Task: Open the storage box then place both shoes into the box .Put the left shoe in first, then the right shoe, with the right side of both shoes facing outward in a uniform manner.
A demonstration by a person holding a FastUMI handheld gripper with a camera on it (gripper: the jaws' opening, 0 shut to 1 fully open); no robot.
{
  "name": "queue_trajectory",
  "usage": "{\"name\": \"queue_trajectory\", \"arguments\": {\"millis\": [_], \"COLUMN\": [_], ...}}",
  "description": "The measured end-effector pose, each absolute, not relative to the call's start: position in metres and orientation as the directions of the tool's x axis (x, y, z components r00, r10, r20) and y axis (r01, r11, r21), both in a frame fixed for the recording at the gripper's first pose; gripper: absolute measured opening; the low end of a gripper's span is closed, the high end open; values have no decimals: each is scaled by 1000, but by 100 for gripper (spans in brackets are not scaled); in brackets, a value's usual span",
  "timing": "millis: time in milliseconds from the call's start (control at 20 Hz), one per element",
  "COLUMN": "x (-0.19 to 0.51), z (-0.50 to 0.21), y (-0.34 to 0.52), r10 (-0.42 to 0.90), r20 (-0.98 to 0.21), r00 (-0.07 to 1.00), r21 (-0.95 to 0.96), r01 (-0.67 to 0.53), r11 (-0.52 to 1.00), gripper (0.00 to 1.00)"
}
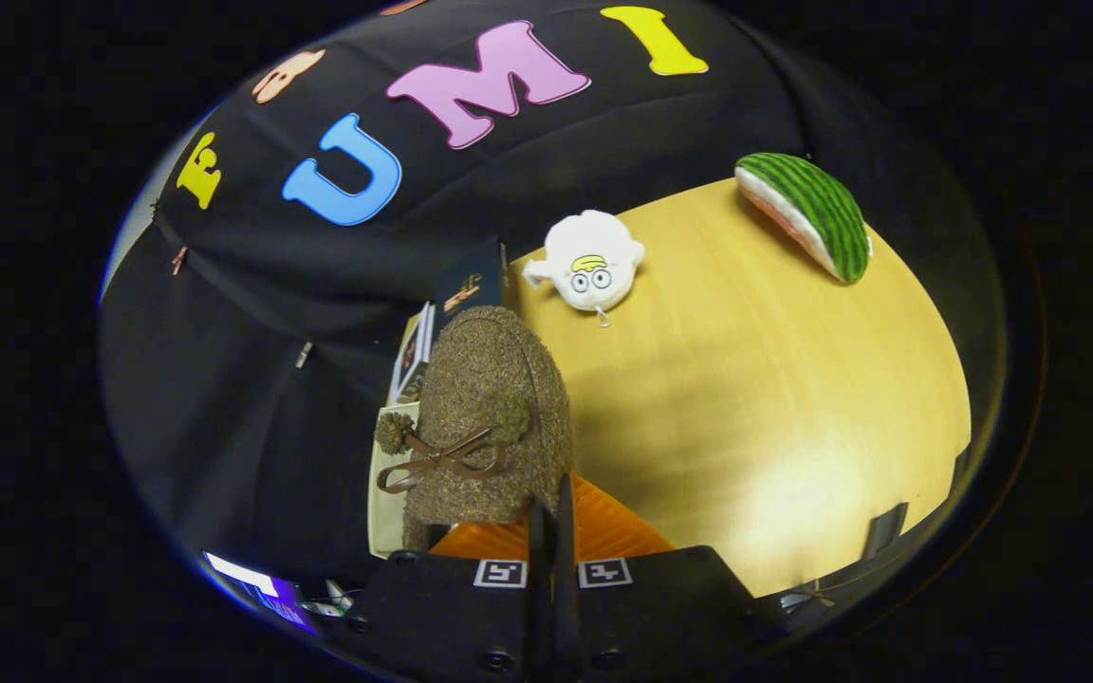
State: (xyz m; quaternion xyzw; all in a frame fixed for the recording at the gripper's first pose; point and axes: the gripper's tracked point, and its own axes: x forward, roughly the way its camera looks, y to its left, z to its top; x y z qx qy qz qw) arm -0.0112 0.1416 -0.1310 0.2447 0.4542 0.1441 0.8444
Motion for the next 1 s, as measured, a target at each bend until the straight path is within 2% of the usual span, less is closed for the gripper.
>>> {"name": "queue_trajectory", "arguments": {"millis": [400, 750, 1000], "x": [-6, -7, -13], "z": [-137, -192, -207], "y": [240, 265, 276], "r10": [476, 369, 352], "r20": [-691, -774, -802], "r00": [544, 514, 482], "r21": [548, 447, 423], "r01": [-36, 32, 42], "r11": [836, 894, 905], "gripper": [5, 5, 8]}}
